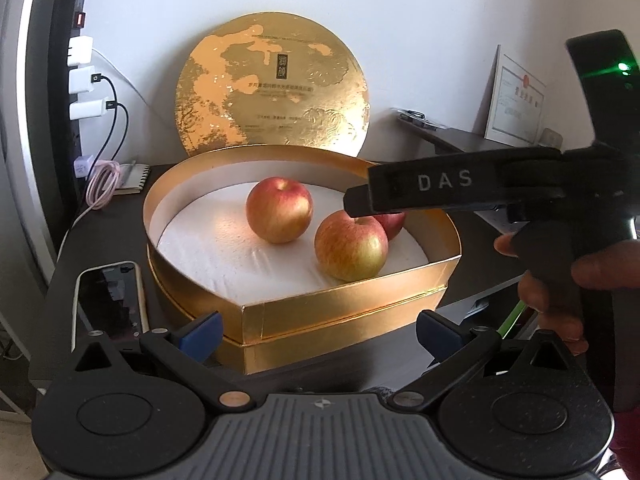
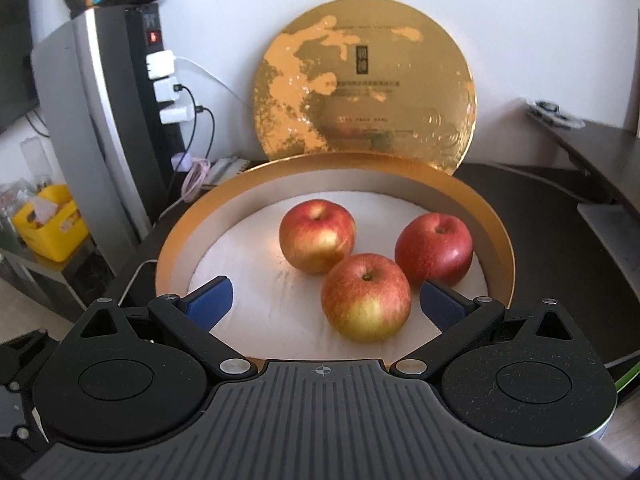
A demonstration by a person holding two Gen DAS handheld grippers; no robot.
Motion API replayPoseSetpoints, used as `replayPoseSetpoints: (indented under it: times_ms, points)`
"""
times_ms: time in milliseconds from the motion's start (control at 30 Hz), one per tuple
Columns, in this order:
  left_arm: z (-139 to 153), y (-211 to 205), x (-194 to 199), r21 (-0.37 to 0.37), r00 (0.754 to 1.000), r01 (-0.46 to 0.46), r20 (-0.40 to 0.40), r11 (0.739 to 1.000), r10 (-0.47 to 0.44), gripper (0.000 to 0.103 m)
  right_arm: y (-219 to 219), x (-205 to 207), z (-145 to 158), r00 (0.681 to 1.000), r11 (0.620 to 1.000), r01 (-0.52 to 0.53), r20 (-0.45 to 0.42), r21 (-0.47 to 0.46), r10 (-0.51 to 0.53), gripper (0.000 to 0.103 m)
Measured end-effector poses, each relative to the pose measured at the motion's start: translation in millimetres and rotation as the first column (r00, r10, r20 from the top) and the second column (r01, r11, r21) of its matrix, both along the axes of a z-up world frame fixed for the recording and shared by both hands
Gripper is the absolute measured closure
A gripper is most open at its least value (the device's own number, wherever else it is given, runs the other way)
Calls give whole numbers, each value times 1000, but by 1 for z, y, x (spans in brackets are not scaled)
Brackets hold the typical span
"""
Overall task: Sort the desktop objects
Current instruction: 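Withdraw the open right tool from the box, then move both tools to the round gold lid leaning on the wall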
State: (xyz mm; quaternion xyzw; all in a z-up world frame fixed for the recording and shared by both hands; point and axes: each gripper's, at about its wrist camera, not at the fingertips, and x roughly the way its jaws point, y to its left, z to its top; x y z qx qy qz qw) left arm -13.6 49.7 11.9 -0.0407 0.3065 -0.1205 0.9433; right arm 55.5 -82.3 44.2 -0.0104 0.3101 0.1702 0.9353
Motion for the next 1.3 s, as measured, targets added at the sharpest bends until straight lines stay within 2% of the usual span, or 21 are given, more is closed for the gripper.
replayPoseSetpoints:
  times_ms: [367, 967, 1133, 1300]
  points:
    - [-5, 2, 12, -12, 1000, 15, -20, 1000, -15, 1, -14, 21, -1, 999, 998, 40, -24, 56, -39, 0]
    - [-12, -6, 19, 10, 998, 14, -63, 1000, -14, 1, -29, 29, -12, 997, 995, 63, -59, 72, -59, 0]
    - [-18, -3, 30, -29, 990, -5, -143, 1000, 0, 1, -36, 33, -15, 994, 992, 81, -85, 98, -73, 0]
    - [-14, 3, 34, -59, 991, -19, -132, 998, 12, 1, -44, 35, -15, 994, 989, 85, -81, 123, -76, 0]
